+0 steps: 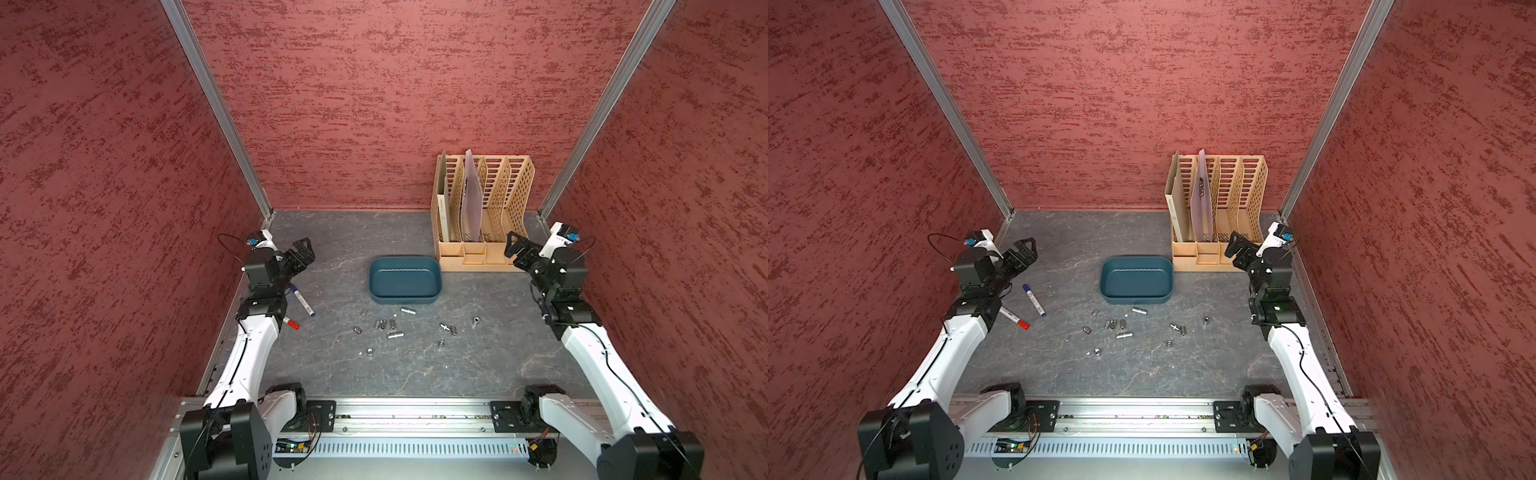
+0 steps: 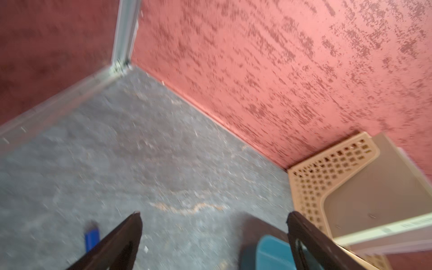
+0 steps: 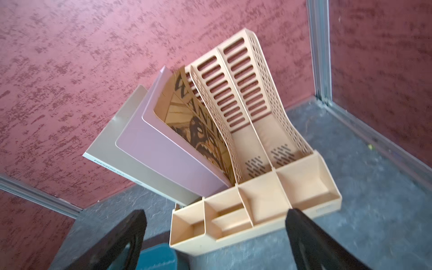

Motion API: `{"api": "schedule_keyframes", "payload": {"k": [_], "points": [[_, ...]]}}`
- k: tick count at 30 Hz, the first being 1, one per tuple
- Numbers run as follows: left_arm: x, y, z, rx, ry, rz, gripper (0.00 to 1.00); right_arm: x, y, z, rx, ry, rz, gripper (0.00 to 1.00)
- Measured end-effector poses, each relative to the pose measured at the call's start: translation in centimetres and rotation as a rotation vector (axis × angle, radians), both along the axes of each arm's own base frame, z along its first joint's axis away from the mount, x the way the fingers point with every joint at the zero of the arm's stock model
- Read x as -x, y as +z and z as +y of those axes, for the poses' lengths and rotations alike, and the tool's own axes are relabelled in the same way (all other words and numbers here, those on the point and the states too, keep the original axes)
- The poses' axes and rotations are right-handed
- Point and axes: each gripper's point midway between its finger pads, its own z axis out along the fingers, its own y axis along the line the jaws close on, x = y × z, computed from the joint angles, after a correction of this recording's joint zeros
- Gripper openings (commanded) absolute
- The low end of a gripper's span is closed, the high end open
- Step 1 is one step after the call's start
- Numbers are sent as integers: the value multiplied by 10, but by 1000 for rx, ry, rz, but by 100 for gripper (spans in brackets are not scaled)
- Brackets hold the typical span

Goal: Put the socket on the desktop into the storage box
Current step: Pick up the socket head at the center of the board.

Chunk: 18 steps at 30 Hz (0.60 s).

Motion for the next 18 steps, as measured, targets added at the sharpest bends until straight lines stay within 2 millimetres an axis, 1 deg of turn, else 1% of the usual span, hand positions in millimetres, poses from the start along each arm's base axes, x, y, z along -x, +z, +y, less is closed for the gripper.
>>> {"api": "schedule_keyframes", "payload": {"k": [5,8,10,12,14,16,17,18], "points": [[13,-10,-41,101,-144,117,100,21,-13,8,-124,15,89,99],[24,-11,-69,115,-231,173,99,31,-19,15,-152,45,165,99],[34,-12,-90,122,-298,205,97,35,-19,19,-160,66,218,99],[45,-17,-108,125,-353,238,96,39,-24,22,-163,79,273,98],[55,-21,-127,128,-413,272,96,46,-36,23,-161,86,339,96],[67,-26,-147,129,-471,306,95,53,-51,24,-157,88,414,92],[71,-28,-153,127,-490,318,96,57,-58,24,-155,87,448,90],[77,-30,-163,123,-521,328,95,61,-67,24,-151,88,490,89]]}}
